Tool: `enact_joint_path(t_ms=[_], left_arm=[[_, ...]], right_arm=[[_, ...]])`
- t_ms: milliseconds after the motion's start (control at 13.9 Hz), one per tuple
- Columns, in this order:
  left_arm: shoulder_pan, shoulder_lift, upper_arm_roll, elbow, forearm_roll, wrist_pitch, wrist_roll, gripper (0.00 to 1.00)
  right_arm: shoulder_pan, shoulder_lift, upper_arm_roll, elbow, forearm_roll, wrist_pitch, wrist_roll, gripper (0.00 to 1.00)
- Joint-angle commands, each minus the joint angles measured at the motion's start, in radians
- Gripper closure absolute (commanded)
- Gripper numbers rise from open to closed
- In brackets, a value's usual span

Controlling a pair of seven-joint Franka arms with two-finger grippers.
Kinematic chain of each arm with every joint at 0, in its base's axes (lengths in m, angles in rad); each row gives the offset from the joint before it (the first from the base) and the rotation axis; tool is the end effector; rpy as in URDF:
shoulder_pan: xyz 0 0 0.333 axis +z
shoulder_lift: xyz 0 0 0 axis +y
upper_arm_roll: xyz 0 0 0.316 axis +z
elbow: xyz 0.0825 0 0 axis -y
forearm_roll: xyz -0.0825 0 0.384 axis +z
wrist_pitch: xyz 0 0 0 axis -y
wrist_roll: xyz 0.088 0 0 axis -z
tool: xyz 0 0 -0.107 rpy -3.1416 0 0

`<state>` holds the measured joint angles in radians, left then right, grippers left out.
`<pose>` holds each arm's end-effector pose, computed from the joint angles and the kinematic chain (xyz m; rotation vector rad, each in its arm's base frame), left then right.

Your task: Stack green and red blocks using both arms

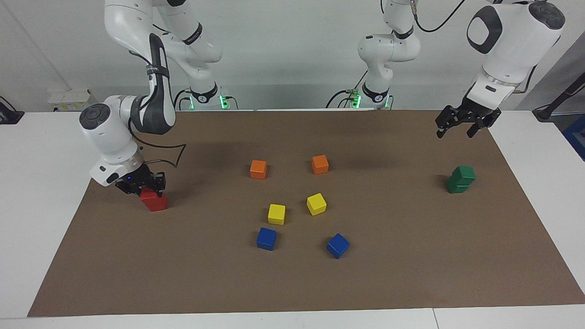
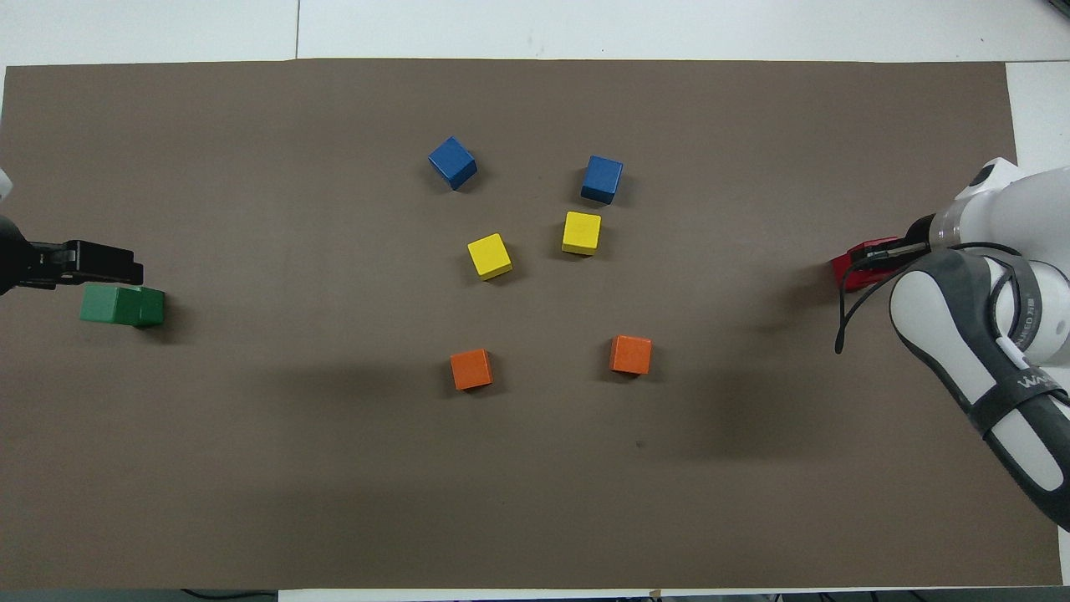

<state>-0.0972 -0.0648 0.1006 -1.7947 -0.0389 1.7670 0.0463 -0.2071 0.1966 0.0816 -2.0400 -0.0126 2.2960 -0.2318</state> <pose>0.5461 -0.0001 0.5705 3.0967 -0.0559 0.0586 0.5849 -0.0753 0.3533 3.1306 0.1760 0.0945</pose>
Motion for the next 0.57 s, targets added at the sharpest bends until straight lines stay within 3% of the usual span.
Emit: enact_joint_path(t_ms=[0, 215, 502], left_arm=[[-0.027, 0.022, 0.017, 0.032, 0.025, 0.003, -0.02, 0.0], [-0.027, 0.017, 0.018, 0.031, 0.025, -0.014, -0.019, 0.0], [-0.026, 0.017, 0.019, 0.034, 0.065, -0.021, -0.006, 0.0]], right_arm=[[-0.02, -0.023, 0.01, -0.026, -0.007, 0.016, -0.032, 1.0], [-0.02, -0.023, 0.01, -0.026, -0.007, 0.016, -0.032, 1.0], [-0.021, -0.023, 0.009, -0.028, -0.007, 0.016, -0.032, 0.91]])
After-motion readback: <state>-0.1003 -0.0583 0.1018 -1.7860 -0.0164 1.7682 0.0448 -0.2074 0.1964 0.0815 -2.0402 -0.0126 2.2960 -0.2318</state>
